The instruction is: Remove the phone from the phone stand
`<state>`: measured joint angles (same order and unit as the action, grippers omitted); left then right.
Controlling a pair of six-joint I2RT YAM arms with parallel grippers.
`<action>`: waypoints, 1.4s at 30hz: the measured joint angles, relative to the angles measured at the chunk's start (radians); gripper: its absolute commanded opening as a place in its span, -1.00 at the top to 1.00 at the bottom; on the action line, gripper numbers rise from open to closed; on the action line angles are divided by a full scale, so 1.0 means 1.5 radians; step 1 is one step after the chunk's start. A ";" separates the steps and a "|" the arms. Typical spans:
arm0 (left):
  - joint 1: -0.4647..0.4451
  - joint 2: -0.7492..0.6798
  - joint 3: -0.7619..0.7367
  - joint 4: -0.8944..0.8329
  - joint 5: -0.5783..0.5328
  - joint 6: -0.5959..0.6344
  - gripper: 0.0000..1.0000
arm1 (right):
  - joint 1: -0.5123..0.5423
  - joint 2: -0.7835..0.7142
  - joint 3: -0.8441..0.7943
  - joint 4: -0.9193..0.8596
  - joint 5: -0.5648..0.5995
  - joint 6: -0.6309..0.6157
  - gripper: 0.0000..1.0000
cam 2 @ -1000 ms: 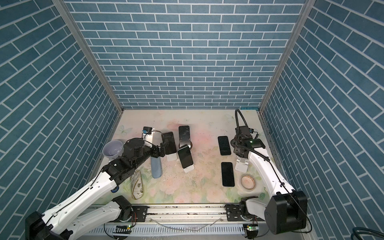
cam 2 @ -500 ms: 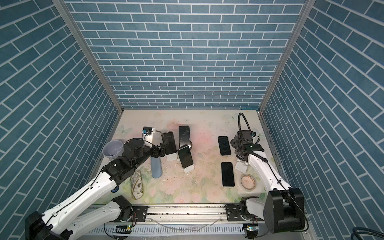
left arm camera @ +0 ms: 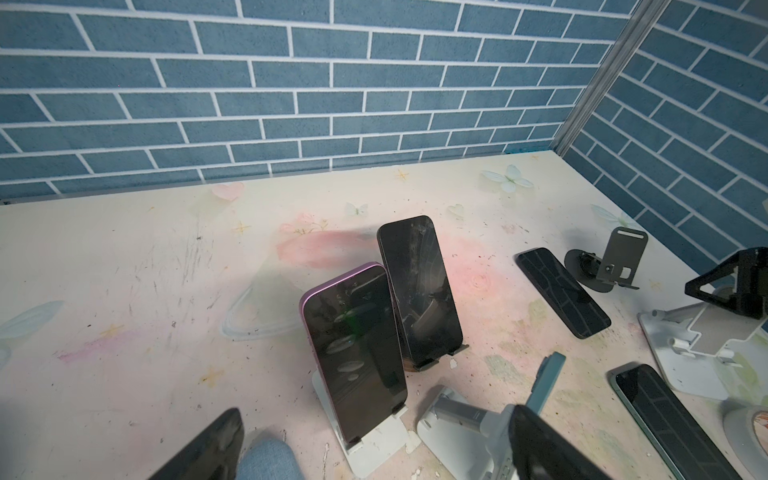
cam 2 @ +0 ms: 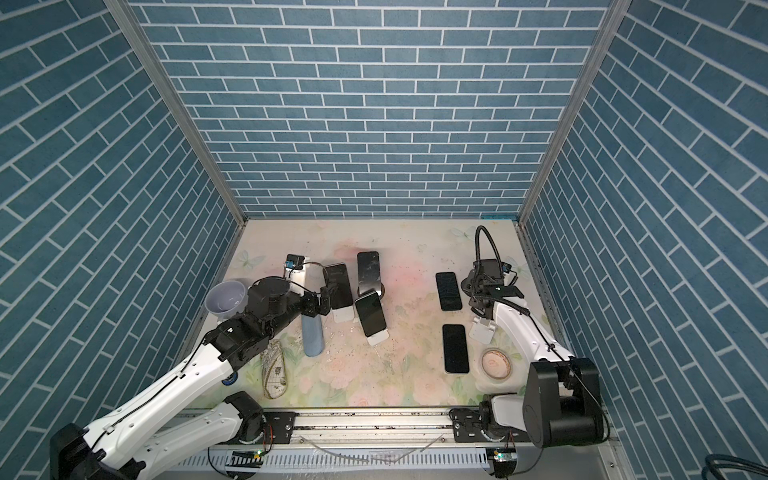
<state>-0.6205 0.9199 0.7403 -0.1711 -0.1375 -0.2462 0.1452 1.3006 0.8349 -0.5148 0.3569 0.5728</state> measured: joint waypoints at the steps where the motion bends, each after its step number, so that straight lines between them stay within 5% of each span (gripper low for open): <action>1: 0.000 0.000 0.000 -0.001 0.000 0.000 -0.99 | 0.000 0.000 0.000 0.000 0.000 0.001 -0.32; 15: 0.000 0.009 0.032 -0.048 -0.028 -0.026 -0.99 | -0.001 0.005 -0.001 -0.009 -0.003 0.017 -0.98; 33: -0.008 0.064 0.095 -0.143 -0.067 -0.084 -0.99 | -0.001 -0.124 0.026 -0.067 -0.003 -0.022 -0.93; 42: -0.014 0.084 0.104 -0.145 -0.073 -0.100 -0.99 | 0.007 -0.165 0.030 -0.053 -0.086 -0.072 -0.93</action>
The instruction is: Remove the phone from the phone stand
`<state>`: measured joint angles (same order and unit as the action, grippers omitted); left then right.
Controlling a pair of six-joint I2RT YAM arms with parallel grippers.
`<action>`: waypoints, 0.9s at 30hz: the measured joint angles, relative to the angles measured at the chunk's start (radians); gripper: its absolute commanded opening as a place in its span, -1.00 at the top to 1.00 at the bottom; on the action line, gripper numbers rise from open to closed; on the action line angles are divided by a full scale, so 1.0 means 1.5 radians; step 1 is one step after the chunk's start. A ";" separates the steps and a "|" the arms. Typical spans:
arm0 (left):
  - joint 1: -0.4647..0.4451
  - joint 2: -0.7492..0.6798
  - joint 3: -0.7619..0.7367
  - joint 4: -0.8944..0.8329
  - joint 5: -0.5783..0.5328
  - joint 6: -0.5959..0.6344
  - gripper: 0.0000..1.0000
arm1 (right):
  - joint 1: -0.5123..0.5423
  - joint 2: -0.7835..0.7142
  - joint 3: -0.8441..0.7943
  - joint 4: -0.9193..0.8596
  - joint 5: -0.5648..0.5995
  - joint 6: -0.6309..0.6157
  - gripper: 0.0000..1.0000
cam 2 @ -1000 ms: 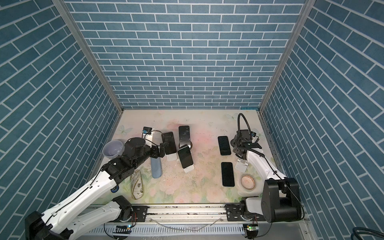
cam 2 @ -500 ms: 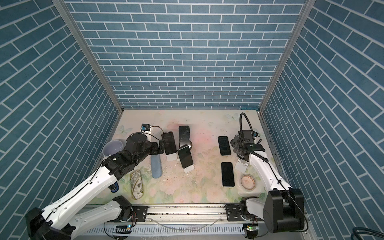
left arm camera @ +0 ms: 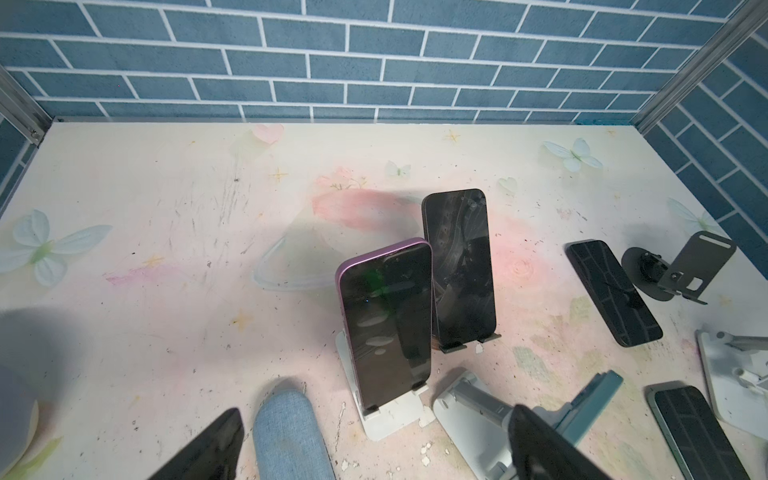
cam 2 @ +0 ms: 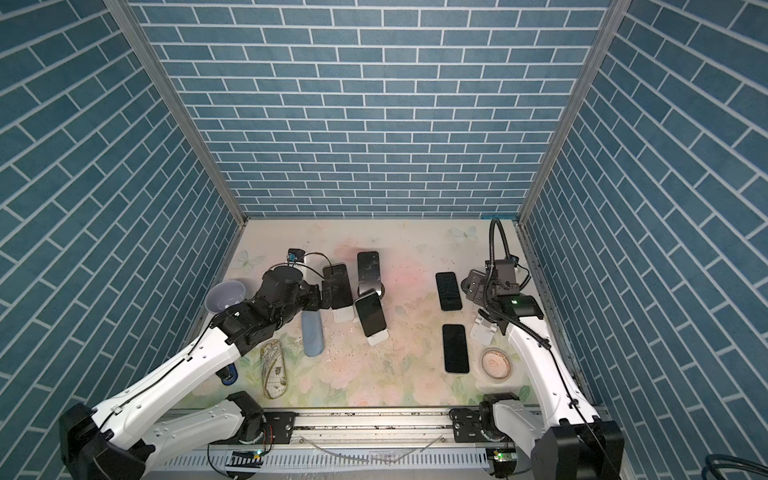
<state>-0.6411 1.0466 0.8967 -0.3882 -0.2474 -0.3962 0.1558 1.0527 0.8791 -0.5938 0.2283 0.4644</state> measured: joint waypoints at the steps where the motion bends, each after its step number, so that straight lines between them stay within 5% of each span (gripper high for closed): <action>1: -0.001 0.002 0.002 0.000 0.000 -0.001 -0.99 | 0.003 0.000 0.001 0.003 -0.015 -0.004 -0.93; 11: -0.012 0.008 0.003 0.001 0.004 -0.009 -0.99 | 0.104 0.005 0.006 0.065 -0.129 -0.052 -0.93; 27: -0.012 -0.034 -0.022 0.048 0.058 0.003 -0.99 | 0.278 0.068 0.008 0.176 -0.196 -0.089 -0.98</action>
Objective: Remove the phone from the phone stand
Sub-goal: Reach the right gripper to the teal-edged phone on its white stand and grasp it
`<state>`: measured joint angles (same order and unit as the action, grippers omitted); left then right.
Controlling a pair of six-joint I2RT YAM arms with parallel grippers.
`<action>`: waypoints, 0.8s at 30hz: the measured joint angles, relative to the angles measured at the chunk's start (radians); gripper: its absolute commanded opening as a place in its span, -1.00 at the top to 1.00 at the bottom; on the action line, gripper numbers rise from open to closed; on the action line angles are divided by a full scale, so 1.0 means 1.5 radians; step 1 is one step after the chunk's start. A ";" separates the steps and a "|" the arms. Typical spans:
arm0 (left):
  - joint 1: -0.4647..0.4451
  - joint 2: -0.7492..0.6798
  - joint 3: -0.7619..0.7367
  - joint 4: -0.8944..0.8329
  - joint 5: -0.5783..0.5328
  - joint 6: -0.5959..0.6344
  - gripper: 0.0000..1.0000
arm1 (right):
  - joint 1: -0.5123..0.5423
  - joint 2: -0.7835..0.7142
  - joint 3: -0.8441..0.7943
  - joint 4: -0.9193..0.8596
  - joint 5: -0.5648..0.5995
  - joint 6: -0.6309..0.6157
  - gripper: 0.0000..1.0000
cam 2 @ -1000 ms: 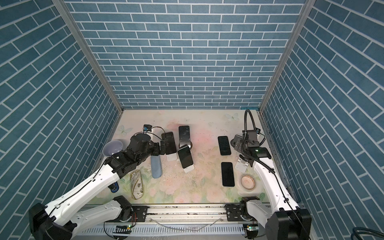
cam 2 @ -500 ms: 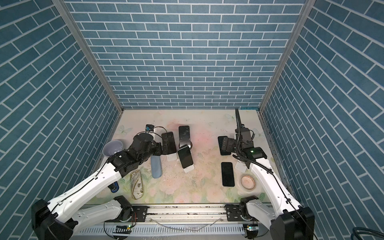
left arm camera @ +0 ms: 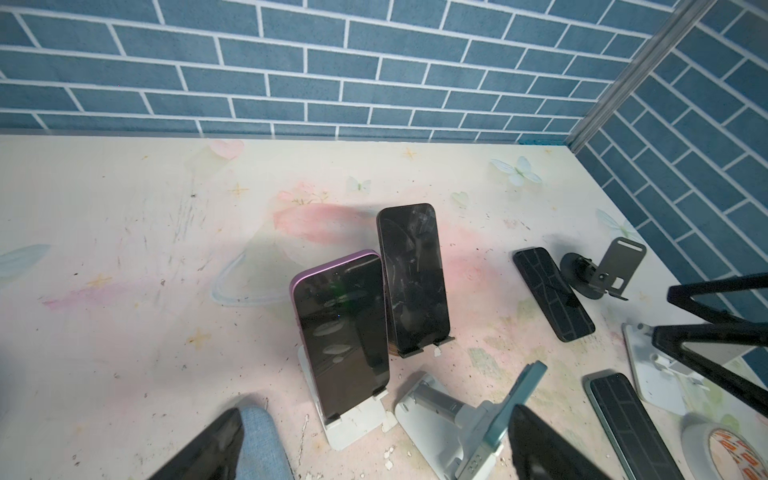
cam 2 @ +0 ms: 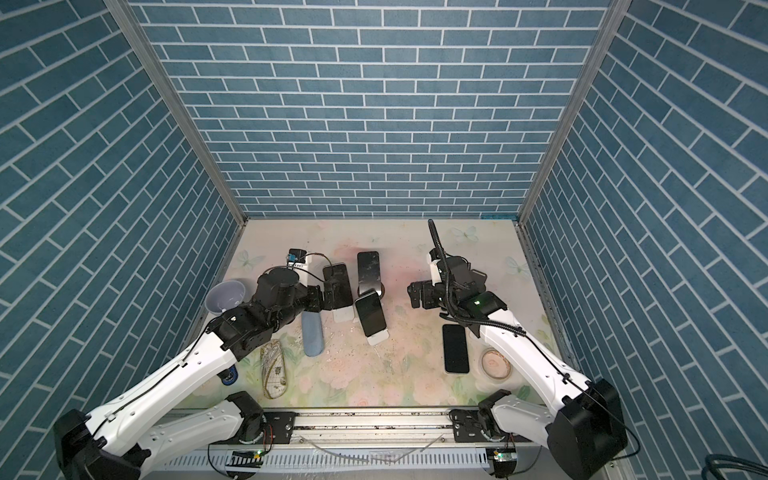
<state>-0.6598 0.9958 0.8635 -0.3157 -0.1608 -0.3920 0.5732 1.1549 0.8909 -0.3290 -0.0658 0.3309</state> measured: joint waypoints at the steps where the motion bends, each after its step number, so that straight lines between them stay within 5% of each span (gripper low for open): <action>1: 0.000 -0.002 -0.005 0.006 0.009 0.003 -0.99 | 0.010 0.000 0.000 0.010 -0.001 0.000 -0.97; 24: 0.011 -0.055 -0.087 0.091 0.240 0.062 -0.99 | 0.245 0.103 -0.021 0.161 0.095 -0.010 -0.98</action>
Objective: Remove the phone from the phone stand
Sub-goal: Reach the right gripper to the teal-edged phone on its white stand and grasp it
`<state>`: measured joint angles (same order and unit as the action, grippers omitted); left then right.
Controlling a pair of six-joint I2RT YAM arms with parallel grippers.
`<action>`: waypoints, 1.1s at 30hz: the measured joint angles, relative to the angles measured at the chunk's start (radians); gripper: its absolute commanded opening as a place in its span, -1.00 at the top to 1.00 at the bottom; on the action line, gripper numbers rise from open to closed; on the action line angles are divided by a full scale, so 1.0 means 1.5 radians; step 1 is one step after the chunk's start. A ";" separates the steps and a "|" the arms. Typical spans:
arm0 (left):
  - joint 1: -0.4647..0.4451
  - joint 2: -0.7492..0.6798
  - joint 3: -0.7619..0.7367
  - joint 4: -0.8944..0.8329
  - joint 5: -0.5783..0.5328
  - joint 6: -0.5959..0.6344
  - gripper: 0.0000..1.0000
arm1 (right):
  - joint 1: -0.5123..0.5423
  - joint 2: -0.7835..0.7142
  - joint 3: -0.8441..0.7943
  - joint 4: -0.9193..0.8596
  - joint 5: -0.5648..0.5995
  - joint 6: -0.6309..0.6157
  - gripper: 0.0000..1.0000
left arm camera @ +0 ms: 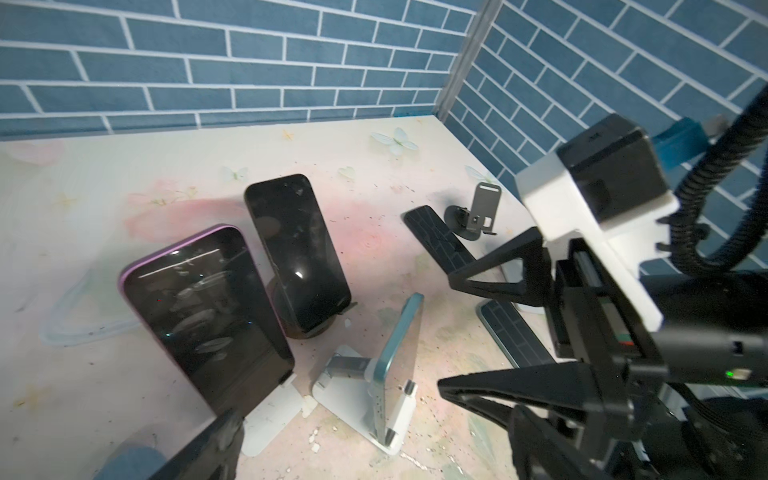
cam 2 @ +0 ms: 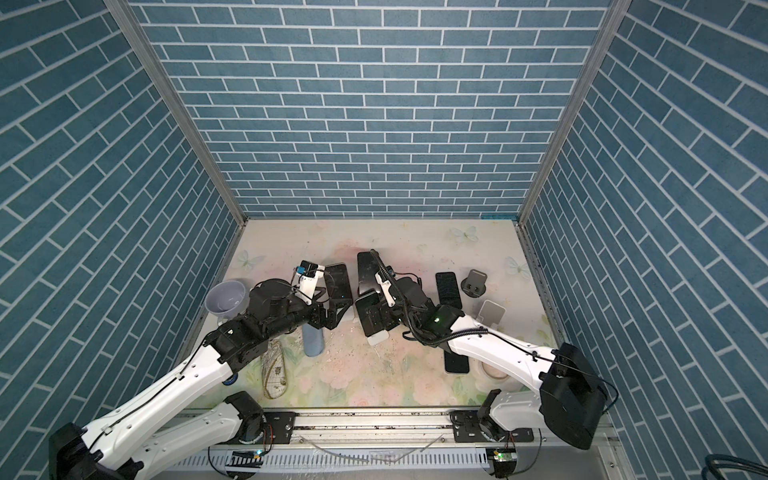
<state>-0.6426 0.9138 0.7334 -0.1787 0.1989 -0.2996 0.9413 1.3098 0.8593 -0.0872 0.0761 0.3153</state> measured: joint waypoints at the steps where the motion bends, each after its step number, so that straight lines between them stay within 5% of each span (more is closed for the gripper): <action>1: 0.003 0.000 -0.003 0.004 0.010 0.000 -0.99 | 0.004 0.004 0.000 0.005 0.005 0.000 -0.98; 20: 0.118 -0.042 -0.092 0.050 0.111 -0.026 -0.99 | 0.047 0.090 -0.010 0.102 0.073 0.014 -0.98; 33: 0.133 -0.042 -0.097 0.058 0.128 -0.032 -0.99 | 0.056 0.129 -0.010 0.130 0.097 0.025 -0.92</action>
<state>-0.4431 0.8501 0.5873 -0.0917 0.3904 -0.3481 1.0256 1.5032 0.8440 0.1074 0.2222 0.3531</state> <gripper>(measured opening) 0.996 0.965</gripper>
